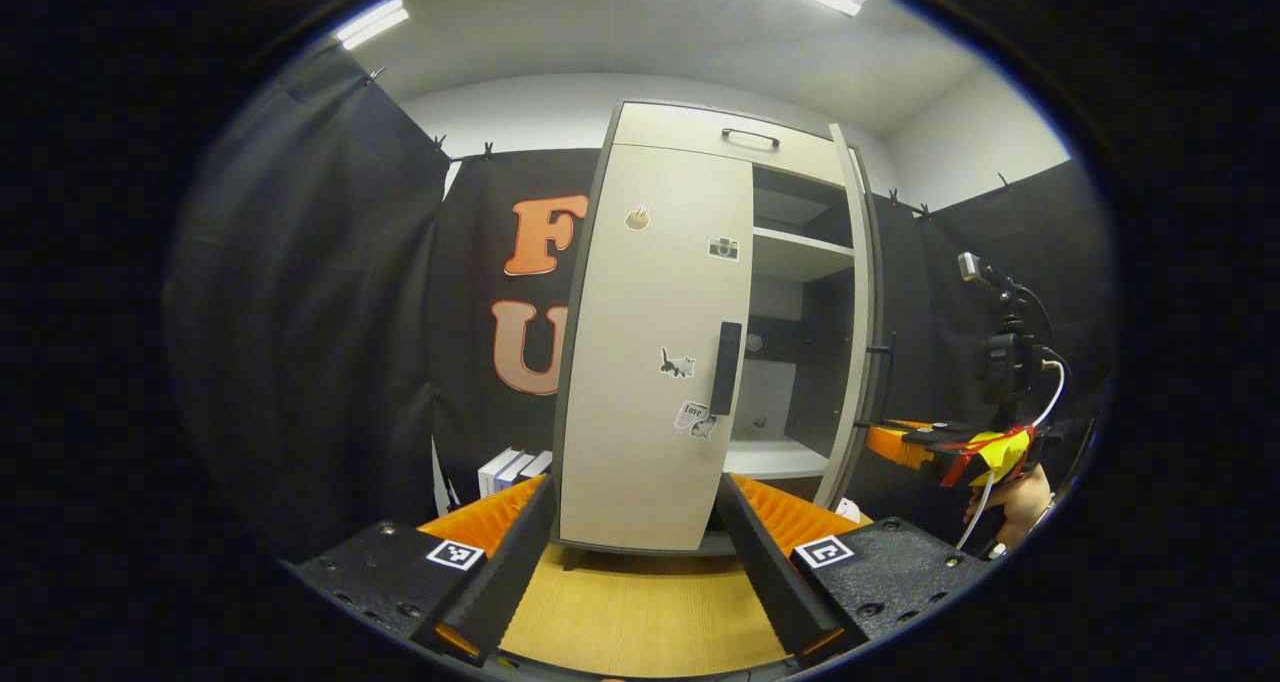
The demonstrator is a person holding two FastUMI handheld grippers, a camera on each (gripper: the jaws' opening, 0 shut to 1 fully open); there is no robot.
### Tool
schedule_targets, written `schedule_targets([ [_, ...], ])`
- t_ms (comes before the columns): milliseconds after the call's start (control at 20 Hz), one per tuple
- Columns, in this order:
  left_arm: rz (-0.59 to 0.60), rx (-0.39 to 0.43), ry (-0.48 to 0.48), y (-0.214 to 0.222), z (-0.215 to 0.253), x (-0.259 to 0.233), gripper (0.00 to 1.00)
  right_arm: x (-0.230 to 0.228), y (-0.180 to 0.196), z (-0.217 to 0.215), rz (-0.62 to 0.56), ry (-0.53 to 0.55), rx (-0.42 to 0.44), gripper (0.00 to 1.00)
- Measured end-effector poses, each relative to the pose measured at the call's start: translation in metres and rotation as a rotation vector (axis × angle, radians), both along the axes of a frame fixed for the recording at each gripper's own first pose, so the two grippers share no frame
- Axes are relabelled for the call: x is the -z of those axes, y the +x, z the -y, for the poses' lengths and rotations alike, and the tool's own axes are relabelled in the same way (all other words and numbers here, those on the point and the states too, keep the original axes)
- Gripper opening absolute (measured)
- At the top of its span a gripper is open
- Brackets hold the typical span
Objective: Open the right door of the double-door shoe cabinet with the right hand, and open the left door with the left hand.
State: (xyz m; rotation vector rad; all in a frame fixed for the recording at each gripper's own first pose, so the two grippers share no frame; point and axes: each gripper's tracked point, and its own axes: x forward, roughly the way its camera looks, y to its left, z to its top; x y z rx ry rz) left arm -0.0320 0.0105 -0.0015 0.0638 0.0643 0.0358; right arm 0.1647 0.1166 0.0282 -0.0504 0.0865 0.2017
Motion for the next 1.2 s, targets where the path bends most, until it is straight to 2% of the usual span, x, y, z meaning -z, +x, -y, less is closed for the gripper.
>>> schedule_targets([
  [100, 0.002, 0.004, 0.007, 0.0, 0.001, -0.001, 0.98, 0.005, -0.009, -0.003, -0.009, 0.013, -0.005, 0.07],
  [400, -0.003, 0.007, -0.001, 0.004, 0.003, 0.001, 0.98, 0.005, -0.02, 0.047, 0.0, 0.016, 0.046, 0.07],
  [450, -0.003, 0.012, -0.001, 0.007, 0.007, 0.002, 0.98, 0.004, -0.021, 0.053, 0.002, 0.009, 0.047, 0.12],
  [500, -0.004, 0.021, -0.002, 0.01, 0.011, 0.003, 0.98, 0.005, -0.022, 0.057, 0.0, 0.003, 0.038, 0.07],
  [1000, -0.006, 0.048, 0.004, 0.032, 0.039, 0.006, 0.98, -0.001, -0.011, 0.095, -0.014, 0.047, 0.046, 0.07],
  [1200, -0.011, 0.058, 0.009, 0.047, 0.057, 0.01, 0.98, 0.0, -0.007, 0.11, -0.005, 0.014, 0.07, 0.07],
])
